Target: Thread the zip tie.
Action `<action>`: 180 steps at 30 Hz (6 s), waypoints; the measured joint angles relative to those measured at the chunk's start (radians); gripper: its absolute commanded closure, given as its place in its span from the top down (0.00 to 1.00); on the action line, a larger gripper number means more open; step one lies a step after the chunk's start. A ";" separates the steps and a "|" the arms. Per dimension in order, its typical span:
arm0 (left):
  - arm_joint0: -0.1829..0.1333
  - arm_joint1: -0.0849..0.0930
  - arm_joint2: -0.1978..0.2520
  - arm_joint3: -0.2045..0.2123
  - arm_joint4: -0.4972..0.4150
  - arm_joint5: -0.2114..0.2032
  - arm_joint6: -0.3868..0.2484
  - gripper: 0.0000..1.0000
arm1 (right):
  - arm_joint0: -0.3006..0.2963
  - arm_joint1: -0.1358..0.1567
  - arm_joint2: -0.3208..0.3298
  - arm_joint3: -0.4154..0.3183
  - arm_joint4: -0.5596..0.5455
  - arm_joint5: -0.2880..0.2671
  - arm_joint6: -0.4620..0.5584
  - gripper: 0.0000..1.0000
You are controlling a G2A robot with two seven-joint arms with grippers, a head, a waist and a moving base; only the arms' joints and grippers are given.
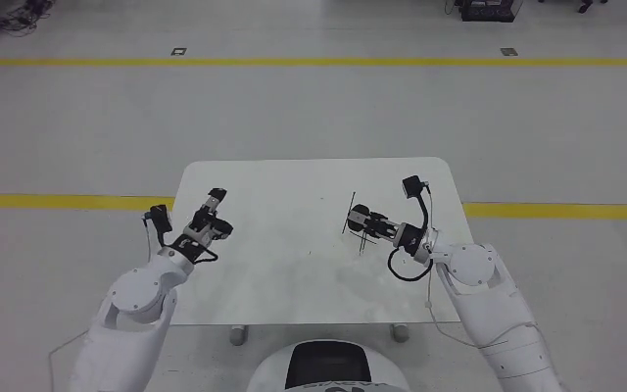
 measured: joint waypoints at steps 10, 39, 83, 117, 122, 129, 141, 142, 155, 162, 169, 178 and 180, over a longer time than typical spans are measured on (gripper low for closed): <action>-0.004 0.002 0.013 -0.002 0.045 -0.020 -0.016 1.00 | 0.000 0.000 0.000 0.000 0.000 0.000 0.000 0.00; -0.143 0.015 0.196 0.077 -0.050 -0.022 -0.432 1.00 | 0.019 -0.004 -0.043 0.035 0.028 0.000 -0.009 0.00; -0.166 -0.020 0.354 0.046 -0.202 -0.173 -0.105 1.00 | 0.060 -0.039 -0.239 0.067 -0.157 0.013 -0.488 0.00; -0.197 -0.029 0.409 0.062 -0.191 -0.211 -0.019 0.84 | 0.062 -0.053 -0.279 0.068 -0.130 0.009 -0.530 0.00; -0.203 -0.030 0.419 0.072 -0.182 -0.207 -0.013 0.46 | 0.055 -0.052 -0.269 0.064 -0.121 0.009 -0.532 0.00; -0.213 -0.031 0.431 0.081 -0.173 -0.198 -0.003 0.32 | 0.048 -0.052 -0.259 0.058 -0.121 0.014 -0.533 0.00; -0.220 -0.029 0.437 0.084 -0.162 -0.184 0.002 0.25 | 0.048 -0.053 -0.258 0.062 -0.110 0.010 -0.518 0.00; -0.220 -0.029 0.438 0.083 -0.161 -0.184 0.003 0.26 | 0.048 -0.053 -0.258 0.062 -0.109 0.007 -0.516 0.00; -0.222 -0.028 0.443 0.085 -0.154 -0.177 0.010 0.10 | 0.047 -0.052 -0.252 0.069 -0.094 0.000 -0.494 0.00; -0.223 -0.027 0.446 0.089 -0.151 -0.175 0.009 0.13 | 0.051 -0.053 -0.255 0.079 -0.090 0.000 -0.487 0.00; -0.226 -0.026 0.450 0.092 -0.150 -0.173 0.008 0.11 | 0.046 -0.051 -0.247 0.072 -0.087 0.000 -0.492 0.00; -0.230 -0.026 0.454 0.095 -0.150 -0.172 0.005 0.10 | 0.049 -0.051 -0.250 0.075 -0.081 0.000 -0.477 0.00; -0.231 -0.025 0.455 0.095 -0.150 -0.171 0.004 0.10 | 0.049 -0.051 -0.250 0.075 -0.078 0.000 -0.476 0.00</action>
